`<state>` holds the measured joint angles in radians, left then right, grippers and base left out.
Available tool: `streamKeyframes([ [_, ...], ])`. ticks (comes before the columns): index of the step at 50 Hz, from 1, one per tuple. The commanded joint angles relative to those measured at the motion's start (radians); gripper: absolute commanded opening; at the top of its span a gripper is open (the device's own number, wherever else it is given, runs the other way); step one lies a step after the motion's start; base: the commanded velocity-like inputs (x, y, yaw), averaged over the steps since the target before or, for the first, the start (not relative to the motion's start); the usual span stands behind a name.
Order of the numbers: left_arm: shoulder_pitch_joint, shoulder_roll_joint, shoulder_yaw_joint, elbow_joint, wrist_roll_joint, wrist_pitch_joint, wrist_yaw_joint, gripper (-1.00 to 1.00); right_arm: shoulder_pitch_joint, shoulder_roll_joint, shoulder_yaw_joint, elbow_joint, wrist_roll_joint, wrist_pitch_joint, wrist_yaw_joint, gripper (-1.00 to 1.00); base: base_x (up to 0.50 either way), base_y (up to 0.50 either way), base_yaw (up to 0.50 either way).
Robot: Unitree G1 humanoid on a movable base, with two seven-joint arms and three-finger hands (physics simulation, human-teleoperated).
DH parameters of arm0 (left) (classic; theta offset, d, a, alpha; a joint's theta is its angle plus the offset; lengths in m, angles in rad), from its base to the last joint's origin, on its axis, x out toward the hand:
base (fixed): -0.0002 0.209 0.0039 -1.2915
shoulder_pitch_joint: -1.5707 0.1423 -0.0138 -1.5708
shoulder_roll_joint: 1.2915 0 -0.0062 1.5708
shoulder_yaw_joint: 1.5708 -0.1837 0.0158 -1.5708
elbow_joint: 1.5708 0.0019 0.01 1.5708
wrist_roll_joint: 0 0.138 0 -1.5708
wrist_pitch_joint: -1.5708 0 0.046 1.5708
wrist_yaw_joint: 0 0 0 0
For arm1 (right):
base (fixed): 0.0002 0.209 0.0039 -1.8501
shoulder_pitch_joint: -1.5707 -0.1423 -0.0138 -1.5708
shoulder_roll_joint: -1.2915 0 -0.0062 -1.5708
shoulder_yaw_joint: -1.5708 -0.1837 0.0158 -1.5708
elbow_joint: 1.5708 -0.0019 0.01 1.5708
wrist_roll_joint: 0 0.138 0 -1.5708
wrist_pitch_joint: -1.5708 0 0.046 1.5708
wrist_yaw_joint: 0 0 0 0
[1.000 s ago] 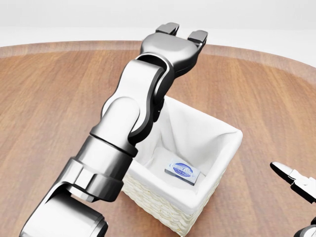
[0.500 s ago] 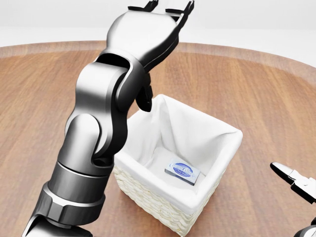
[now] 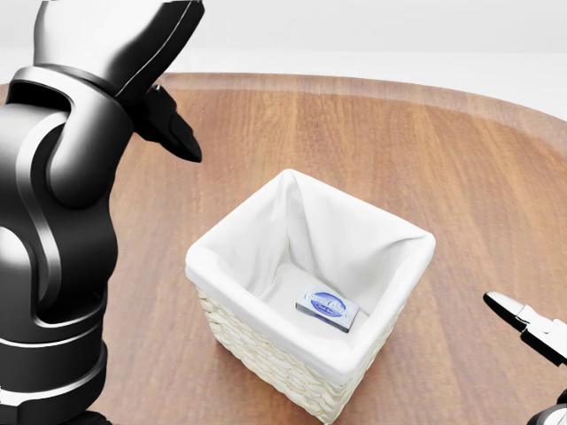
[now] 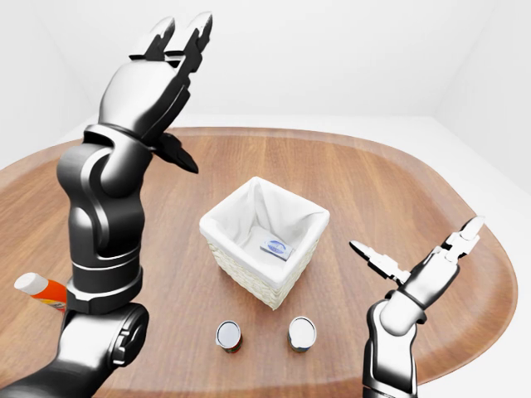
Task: Pick up the alphabet soup and the cream cheese box, and put them in the basket.
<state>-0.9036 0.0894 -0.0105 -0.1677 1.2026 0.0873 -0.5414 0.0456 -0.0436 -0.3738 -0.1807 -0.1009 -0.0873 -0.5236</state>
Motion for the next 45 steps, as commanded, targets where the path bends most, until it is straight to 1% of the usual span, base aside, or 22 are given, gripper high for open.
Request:
streamKeyframes([
  [1, 0.038, 0.098, 0.055, -0.133, -0.07, 0.0, -0.03, 1.0, 0.001, 0.001, 0.0, -0.003, -0.004, 0.0, 0.0, 1.0, 0.0, 0.0, 0.0],
  [3, 0.037, 0.114, 0.072, -0.15, -0.087, 0.0, -0.038, 1.0, -0.001, 0.001, 0.0, 0.005, -0.005, 0.0, 0.0, 1.0, 0.0, 0.0, 0.0],
  [10, 0.07, 0.158, 0.09, -0.176, -0.128, 0.0, -0.041, 1.0, 0.0, 0.001, 0.002, 0.004, -0.006, 0.0, 0.0, 1.0, 0.0, 0.0, 0.0],
  [11, 0.083, 0.169, 0.104, -0.186, -0.14, 0.0, -0.04, 1.0, 0.001, 0.002, 0.003, -0.001, -0.007, 0.0, 0.0, 1.0, 0.0, 0.0, 0.0],
  [13, 0.092, 0.184, 0.109, -0.201, -0.149, 0.0, -0.045, 1.0, 0.0, 0.001, 0.002, 0.003, -0.006, 0.0, 0.0, 1.0, 0.0, 0.0, 0.0],
  [15, 0.106, 0.206, 0.134, -0.229, -0.169, 0.0, -0.052, 1.0, 0.0, 0.0, 0.002, 0.002, -0.006, 0.0, 0.0, 1.0, 0.0, 0.0, 0.0],
  [18, 0.119, 0.232, 0.151, -0.253, -0.189, 0.0, -0.05, 1.0, 0.0, 0.0, 0.003, 0.005, -0.007, 0.0, 0.0, 1.0, 0.0, 0.0, 0.0],
  [19, 0.117, 0.249, 0.159, -0.256, -0.194, 0.0, -0.048, 1.0, 0.0, 0.0, 0.002, 0.003, -0.007, 0.0, 0.0, 1.0, 0.0, 0.0, 0.0],
  [22, 0.115, 0.261, 0.159, -0.266, -0.205, 0.0, -0.042, 1.0, -0.001, 0.0, 0.002, 0.001, -0.006, 0.0, 0.0, 1.0, 0.0, 0.0, 0.0],
  [29, 0.115, 0.324, 0.199, -0.294, -0.251, 0.0, -0.058, 1.0, -0.003, -0.001, 0.001, 0.005, -0.005, 0.0, 0.0, 1.0, 0.0, 0.0, 0.0],
  [33, 0.114, 0.386, 0.245, -0.314, -0.29, 0.0, -0.071, 1.0, -0.002, -0.001, 0.0, 0.001, -0.004, 0.0, 0.0, 1.0, 0.0, 0.0, 0.0],
  [36, 0.132, 0.421, 0.264, -0.332, -0.309, 0.0, -0.063, 1.0, -0.002, -0.001, 0.0, 0.001, -0.004, 0.0, 0.0, 1.0, 0.0, 0.0, 0.0],
  [37, 0.148, 0.44, 0.274, -0.347, -0.314, 0.0, -0.07, 1.0, -0.003, -0.002, 0.0, 0.003, -0.004, 0.0, 0.0, 1.0, 0.0, 0.0, 0.0],
  [40, 0.176, 0.457, 0.29, -0.388, -0.318, 0.0, -0.084, 1.0, -0.003, -0.002, 0.0, 0.002, -0.004, 0.0, 0.0, 1.0, 0.0, 0.0, 0.0],
  [43, 0.21, 0.482, 0.324, -0.414, -0.347, 0.0, -0.088, 1.0, -0.004, -0.001, 0.0, 0.001, -0.001, 0.0, 0.0, 1.0, 0.0, 0.0, 0.0],
  [44, 0.223, 0.501, 0.329, -0.42, -0.338, 0.0, -0.094, 1.0, -0.003, -0.001, 0.001, -0.002, -0.003, 0.0, 0.0, 1.0, 0.0, 0.0, 0.0],
  [45, 0.232, 0.502, 0.343, -0.43, -0.359, 0.0, -0.094, 1.0, -0.001, 0.0, 0.002, -0.005, -0.005, 0.0, 0.0, 1.0, 0.0, 0.0, 0.0],
])
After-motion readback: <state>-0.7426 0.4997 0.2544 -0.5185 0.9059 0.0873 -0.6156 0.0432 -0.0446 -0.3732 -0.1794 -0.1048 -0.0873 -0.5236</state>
